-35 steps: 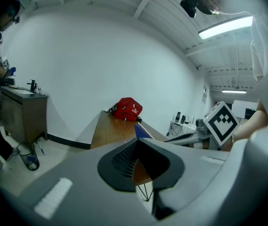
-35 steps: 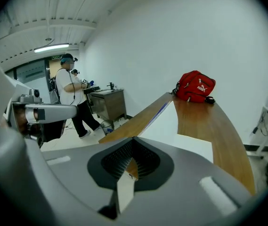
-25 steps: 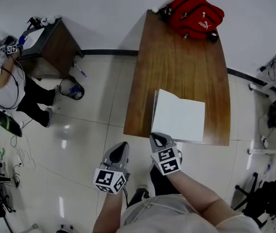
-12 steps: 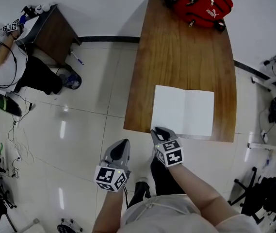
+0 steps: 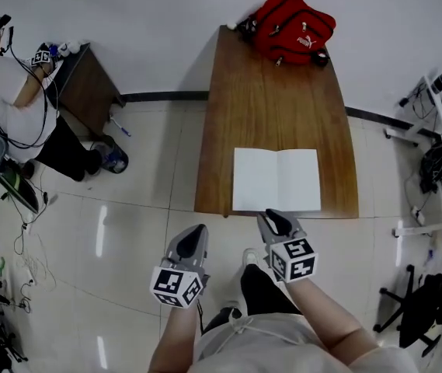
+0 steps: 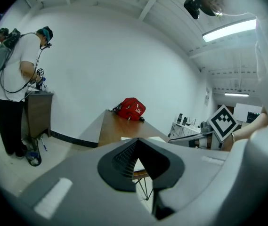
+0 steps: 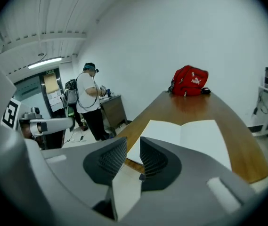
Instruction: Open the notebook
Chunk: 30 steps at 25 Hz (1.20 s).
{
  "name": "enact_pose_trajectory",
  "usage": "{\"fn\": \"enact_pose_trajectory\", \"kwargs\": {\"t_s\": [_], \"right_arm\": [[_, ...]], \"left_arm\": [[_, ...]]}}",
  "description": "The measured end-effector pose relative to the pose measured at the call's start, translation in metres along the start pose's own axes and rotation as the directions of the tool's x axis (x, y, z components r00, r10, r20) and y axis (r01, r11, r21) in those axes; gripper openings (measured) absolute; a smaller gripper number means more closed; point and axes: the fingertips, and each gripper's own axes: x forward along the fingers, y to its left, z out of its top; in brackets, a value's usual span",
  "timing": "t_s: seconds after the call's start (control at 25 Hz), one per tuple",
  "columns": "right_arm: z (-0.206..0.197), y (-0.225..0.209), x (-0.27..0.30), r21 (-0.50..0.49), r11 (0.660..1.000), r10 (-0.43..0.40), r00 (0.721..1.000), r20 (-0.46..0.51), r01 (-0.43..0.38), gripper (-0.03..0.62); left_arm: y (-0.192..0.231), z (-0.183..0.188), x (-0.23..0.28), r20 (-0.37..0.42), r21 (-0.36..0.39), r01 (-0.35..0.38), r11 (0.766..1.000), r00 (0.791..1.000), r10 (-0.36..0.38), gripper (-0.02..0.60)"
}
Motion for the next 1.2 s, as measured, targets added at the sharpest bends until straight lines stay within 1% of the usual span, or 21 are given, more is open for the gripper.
{"fn": "enact_pose_trajectory", "kwargs": {"t_s": [0.08,0.16,0.24,0.32,0.36,0.44,0.52,0.64,0.72,0.84,0.96,1.2], "right_arm": [[0.017,-0.002,-0.034,0.011,0.999,-0.054,0.995,0.079,0.053,0.087],[0.031,0.001,-0.07,0.008,0.995,-0.1,0.982,0.159,0.099,0.087],[0.039,0.006,-0.104,-0.001,0.989,-0.141,0.965,0.223,0.145,0.058],[0.038,0.013,-0.134,0.001,0.984,-0.171,0.949,0.264,0.177,0.018],[0.034,0.018,-0.147,0.011,0.983,-0.178,0.945,0.274,0.182,0.007],[0.026,0.032,-0.174,0.039,0.983,-0.182,0.94,0.287,0.179,0.006],[0.017,0.046,-0.201,0.051,0.981,-0.193,0.933,0.305,0.187,0.006],[0.001,0.068,-0.24,0.055,0.978,-0.21,0.926,0.315,0.203,0.006],[0.0,0.076,-0.258,0.051,0.976,-0.216,0.919,0.329,0.211,0.007],[0.002,0.084,-0.274,0.027,0.973,-0.226,0.908,0.352,0.231,0.007],[0.002,0.089,-0.286,-0.023,0.966,-0.231,0.899,0.373,0.258,0.007],[-0.006,0.104,-0.3,-0.084,0.976,-0.152,0.904,0.401,0.202,0.008]], "left_arm": [[-0.013,0.018,-0.017,0.044,0.018,0.02,1.0,0.999,-0.021,0.005],[-0.025,0.032,-0.036,0.079,0.049,0.039,0.998,0.996,-0.042,0.005],[-0.037,0.04,-0.053,0.101,0.079,0.058,0.995,0.993,-0.066,0.005],[-0.048,0.044,-0.069,0.127,0.106,0.067,0.992,0.989,-0.08,0.005],[-0.053,0.046,-0.079,0.147,0.121,0.064,0.991,0.986,-0.081,0.005],[-0.067,0.05,-0.1,0.182,0.154,0.059,0.986,0.98,-0.087,0.005],[-0.085,0.048,-0.119,0.181,0.182,0.08,0.98,0.977,-0.113,0.005],[-0.113,0.039,-0.144,0.161,0.216,0.123,0.969,0.974,-0.16,0.005],[-0.127,0.04,-0.155,0.164,0.234,0.142,0.962,0.969,-0.183,0.005],[-0.142,0.044,-0.167,0.173,0.245,0.166,0.955,0.962,-0.211,0.005],[-0.154,0.046,-0.176,0.183,0.244,0.181,0.953,0.956,-0.229,0.005],[-0.174,0.045,-0.188,0.196,0.219,0.19,0.957,0.952,-0.234,0.005]]}}
